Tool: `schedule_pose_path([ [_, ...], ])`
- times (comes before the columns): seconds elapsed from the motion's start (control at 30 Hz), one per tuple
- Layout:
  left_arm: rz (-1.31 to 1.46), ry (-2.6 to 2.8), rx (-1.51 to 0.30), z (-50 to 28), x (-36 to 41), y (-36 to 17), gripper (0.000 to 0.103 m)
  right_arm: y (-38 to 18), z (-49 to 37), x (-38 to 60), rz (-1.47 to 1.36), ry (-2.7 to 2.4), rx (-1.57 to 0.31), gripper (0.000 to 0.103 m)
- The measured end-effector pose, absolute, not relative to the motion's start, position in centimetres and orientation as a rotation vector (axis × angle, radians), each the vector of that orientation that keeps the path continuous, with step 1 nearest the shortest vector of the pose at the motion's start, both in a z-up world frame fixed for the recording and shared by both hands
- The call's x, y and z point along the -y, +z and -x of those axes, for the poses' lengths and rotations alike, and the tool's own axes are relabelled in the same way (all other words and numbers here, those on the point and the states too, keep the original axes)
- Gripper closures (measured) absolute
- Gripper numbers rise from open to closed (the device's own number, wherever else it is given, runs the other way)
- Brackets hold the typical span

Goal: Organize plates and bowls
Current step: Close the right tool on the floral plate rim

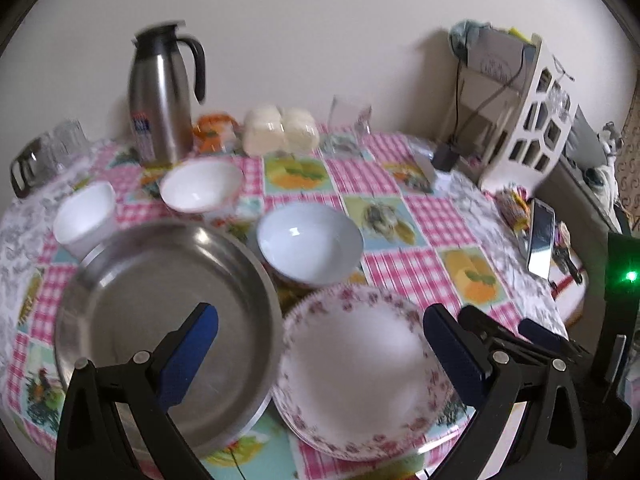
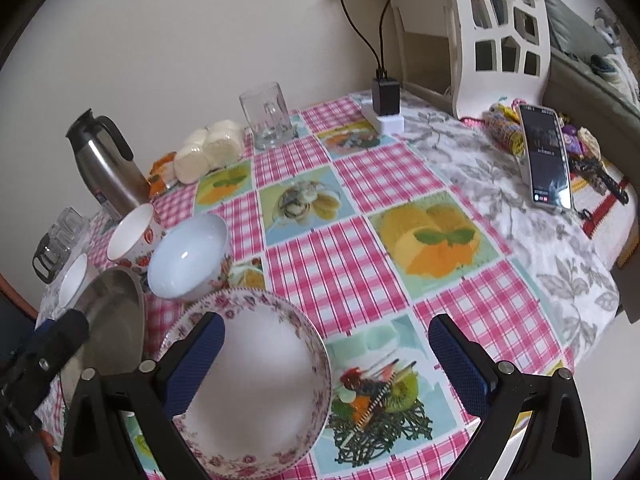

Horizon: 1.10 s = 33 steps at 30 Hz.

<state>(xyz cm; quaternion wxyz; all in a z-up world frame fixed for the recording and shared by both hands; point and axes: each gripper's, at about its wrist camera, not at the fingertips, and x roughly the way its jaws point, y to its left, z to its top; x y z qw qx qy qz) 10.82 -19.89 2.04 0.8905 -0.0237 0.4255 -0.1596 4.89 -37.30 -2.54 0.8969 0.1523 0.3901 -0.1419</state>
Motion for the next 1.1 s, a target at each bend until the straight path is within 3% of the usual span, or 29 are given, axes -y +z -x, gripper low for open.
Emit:
schedule_pose_path([
  [0.43,0.129,-0.354,-1.063,-11.2,20.1,-0.7,0.001,-8.4,-7.4,37.0,-0.366,-0.268,-0.985,0.001],
  [0.5,0.150,-0.359,-1.083,-11.2,20.0,-1.0,0.001,-9.4,-7.6,37.3,-0.402,-0.260,-1.008,0.011],
  [0.63,0.159,-0.360,-1.102,-11.2,20.0,-1.4,0.001,-10.2,-7.6,37.8,-0.432,-0.274,-1.020,0.018],
  [0.73,0.175,-0.365,-1.112,-11.2,19.9,-1.5,0.001,-10.0,-7.5,37.9,-0.446,-0.272,-1.013,0.028],
  [0.8,0.174,-0.362,-1.113,-11.3,19.9,-1.5,0.001,-9.9,-7.6,37.9,-0.460,-0.251,-1.008,0.048],
  [0.9,0.178,-0.357,-1.120,-11.4,19.8,-1.7,0.002,-9.7,-7.4,37.8,-0.459,-0.233,-1.010,0.059],
  [1.1,0.170,-0.347,-1.136,-11.5,20.0,-2.1,0.002,-9.8,-7.7,37.1,-0.412,-0.242,-1.022,0.065],
])
